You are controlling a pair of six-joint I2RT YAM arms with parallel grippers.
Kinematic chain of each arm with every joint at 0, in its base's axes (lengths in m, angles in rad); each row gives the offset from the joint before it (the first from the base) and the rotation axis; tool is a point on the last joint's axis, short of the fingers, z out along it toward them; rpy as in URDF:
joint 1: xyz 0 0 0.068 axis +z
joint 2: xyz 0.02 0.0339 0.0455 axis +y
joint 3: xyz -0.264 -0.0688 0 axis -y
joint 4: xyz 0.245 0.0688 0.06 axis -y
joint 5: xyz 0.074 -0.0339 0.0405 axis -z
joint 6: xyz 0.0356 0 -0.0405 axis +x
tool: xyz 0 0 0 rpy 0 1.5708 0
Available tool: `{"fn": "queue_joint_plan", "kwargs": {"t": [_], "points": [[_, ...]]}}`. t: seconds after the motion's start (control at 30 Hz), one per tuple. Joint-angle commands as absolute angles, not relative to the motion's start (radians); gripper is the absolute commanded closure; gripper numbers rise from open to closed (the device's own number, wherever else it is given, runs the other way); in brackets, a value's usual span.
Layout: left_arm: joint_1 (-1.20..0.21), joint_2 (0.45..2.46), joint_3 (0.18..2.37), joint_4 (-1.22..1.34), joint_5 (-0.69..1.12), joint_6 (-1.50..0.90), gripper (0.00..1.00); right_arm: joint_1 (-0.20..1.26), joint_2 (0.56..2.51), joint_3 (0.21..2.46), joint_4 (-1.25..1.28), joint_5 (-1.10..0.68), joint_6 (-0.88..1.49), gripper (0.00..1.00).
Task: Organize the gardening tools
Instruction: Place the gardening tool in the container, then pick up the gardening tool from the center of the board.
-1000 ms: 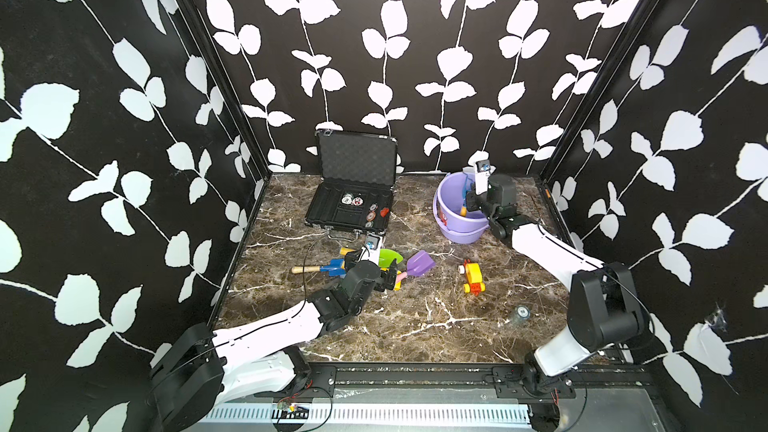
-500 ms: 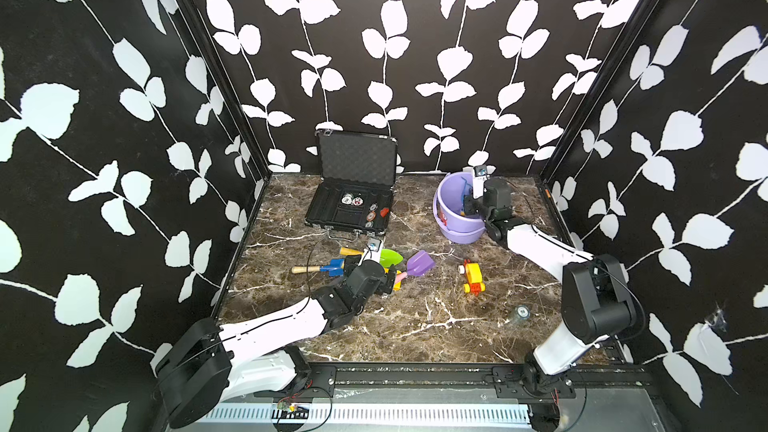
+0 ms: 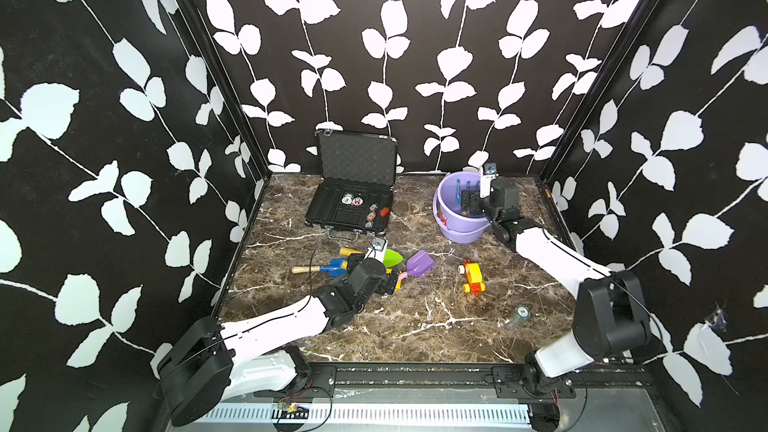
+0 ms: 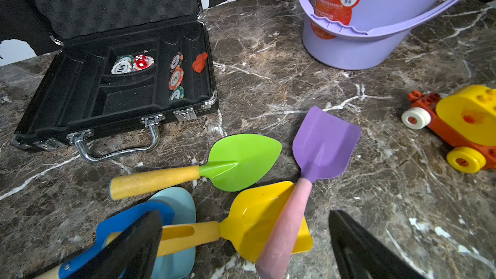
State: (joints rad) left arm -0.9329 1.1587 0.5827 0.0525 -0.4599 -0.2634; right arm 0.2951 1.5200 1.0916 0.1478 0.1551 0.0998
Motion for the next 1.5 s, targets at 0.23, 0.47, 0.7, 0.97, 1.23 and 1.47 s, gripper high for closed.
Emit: {"fn": "queue_joint_plan", "kwargs": {"t": [0.23,0.47,0.7,0.97,1.23,1.47], "points": [[-0.927,1.307,0.709,-0.048,-0.371,-0.185,0.03,0.295,1.399,1.106,-0.098,0.241,0.23,0.01],[-0.927,1.48,0.848,-0.164,-0.34,-0.169,0.22,0.295,1.265,0.994,-0.152,0.237,0.301,0.01],[-0.927,1.591,0.958,-0.286,-0.347,-0.15,0.36,0.295,1.13,0.886,-0.206,0.281,0.335,0.01],[-0.927,1.654,1.012,-0.368,-0.285,-0.133,0.45,0.295,1.019,0.83,-0.246,0.27,0.35,0.01],[-0.927,1.706,1.038,-0.424,-0.27,-0.125,0.48,0.295,0.983,0.791,-0.265,0.294,0.385,0.01],[-0.927,1.691,1.032,-0.444,-0.293,-0.103,0.5,0.295,0.992,0.766,-0.262,0.284,0.411,0.01]]}}
